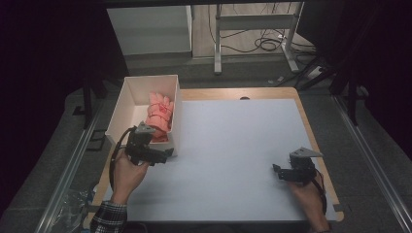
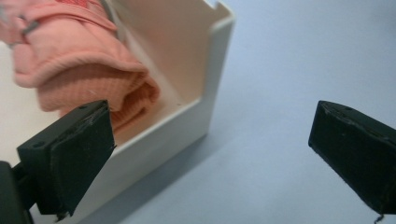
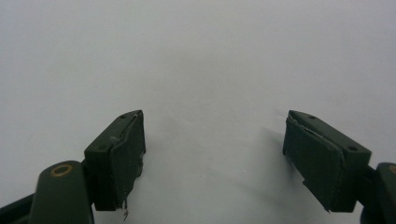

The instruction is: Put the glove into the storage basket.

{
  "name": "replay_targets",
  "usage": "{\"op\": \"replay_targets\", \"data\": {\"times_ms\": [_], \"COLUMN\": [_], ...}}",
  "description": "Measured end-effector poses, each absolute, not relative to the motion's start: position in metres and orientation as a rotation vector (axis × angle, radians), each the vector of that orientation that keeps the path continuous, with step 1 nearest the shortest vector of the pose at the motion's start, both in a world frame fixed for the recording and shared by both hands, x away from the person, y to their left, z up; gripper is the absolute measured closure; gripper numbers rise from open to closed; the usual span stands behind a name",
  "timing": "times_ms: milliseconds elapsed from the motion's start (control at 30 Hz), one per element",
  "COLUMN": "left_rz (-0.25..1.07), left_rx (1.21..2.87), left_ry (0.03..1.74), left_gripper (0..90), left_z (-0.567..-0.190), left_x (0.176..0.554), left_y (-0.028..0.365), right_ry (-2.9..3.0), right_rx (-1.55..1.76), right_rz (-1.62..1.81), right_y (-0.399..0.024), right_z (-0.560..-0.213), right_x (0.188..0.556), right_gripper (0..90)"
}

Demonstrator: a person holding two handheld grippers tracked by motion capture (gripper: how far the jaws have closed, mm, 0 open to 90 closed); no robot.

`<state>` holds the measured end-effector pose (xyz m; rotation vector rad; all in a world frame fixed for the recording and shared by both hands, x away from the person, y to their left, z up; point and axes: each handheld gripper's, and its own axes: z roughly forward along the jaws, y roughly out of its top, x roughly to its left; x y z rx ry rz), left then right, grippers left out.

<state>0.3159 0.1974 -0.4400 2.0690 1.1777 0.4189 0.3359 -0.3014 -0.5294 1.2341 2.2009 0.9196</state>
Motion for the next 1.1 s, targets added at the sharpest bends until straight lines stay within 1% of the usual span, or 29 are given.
{"op": "replay_targets", "data": {"times_ms": [467,1100], "left_rz": [0.366,0.325], "left_rx": [2.075,2.123], "left_ry": [1.089,0.942], "left_gripper": [0.9,1.2], "left_z": [-0.457,-0.469], "left_x": [0.302,0.312], "left_y": [0.168,0.108], "right_ry": [2.201,2.201], "right_rx": [1.235,1.237], "right_rz": [0.92,0.92], "right_y": [-0.301,-0.302], "right_z": [-0.529,-0.529], "right_x": [0.336,0.336], "right_gripper": [21.3,21.2]}}
